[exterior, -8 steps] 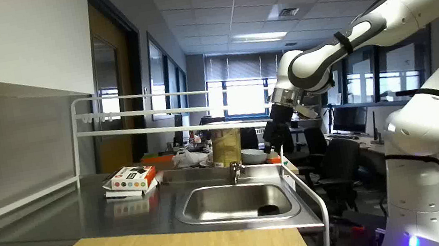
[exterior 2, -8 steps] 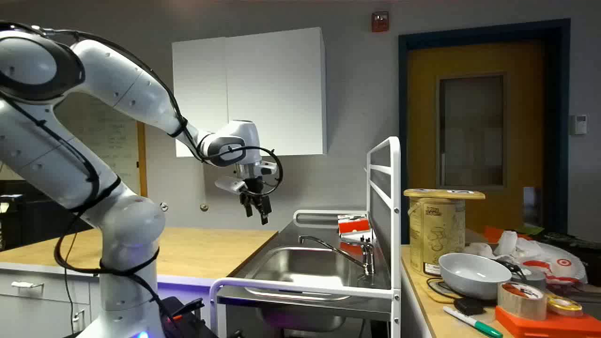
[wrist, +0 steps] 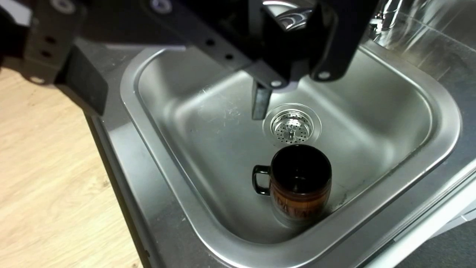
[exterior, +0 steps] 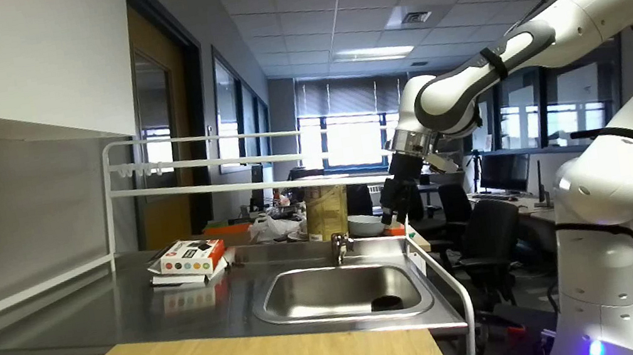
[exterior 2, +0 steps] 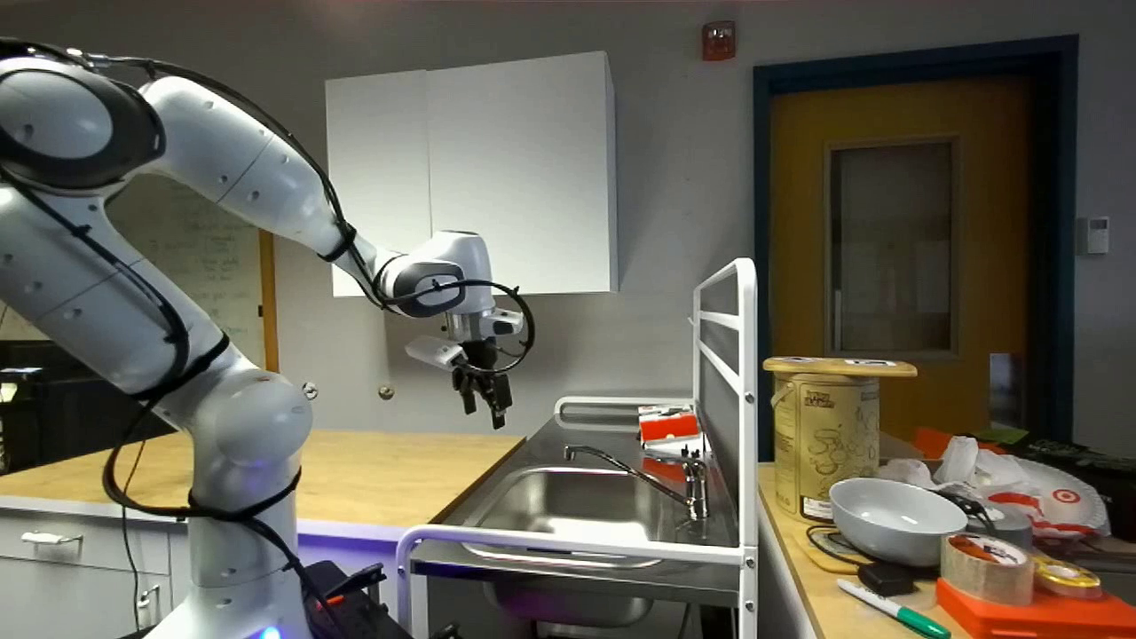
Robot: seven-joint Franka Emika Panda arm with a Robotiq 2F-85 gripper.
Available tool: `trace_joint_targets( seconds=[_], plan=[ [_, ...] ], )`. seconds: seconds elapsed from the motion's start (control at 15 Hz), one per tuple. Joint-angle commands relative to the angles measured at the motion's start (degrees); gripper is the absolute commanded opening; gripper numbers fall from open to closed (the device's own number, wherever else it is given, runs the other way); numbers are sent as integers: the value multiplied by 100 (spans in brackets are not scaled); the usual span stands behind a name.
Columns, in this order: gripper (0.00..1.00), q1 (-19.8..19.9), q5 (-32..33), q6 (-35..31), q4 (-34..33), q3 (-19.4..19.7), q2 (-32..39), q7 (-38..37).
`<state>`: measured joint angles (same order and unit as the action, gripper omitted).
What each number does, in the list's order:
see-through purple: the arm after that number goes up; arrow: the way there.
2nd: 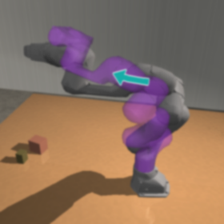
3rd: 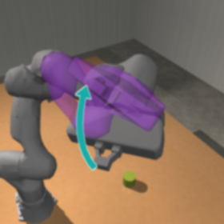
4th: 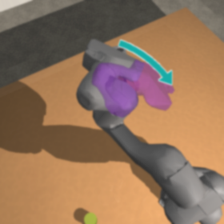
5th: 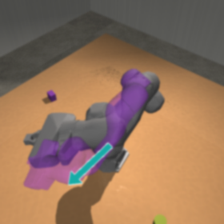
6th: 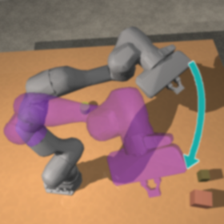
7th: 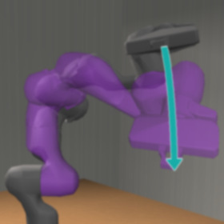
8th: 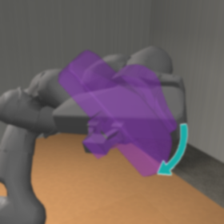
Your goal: Move the spout to the right
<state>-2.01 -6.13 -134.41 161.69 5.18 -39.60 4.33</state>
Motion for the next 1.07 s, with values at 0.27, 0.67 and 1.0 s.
trace_joint_targets(
  seconds=[0.27,0.67,1.0],
  plan=[
    [100,34,-27,25,-12,-34,-2,21],
    [100,40,-20,52,-46,-30,26,22],
    [100,74,-32,8,-259,-35,294,-47]
  ],
)
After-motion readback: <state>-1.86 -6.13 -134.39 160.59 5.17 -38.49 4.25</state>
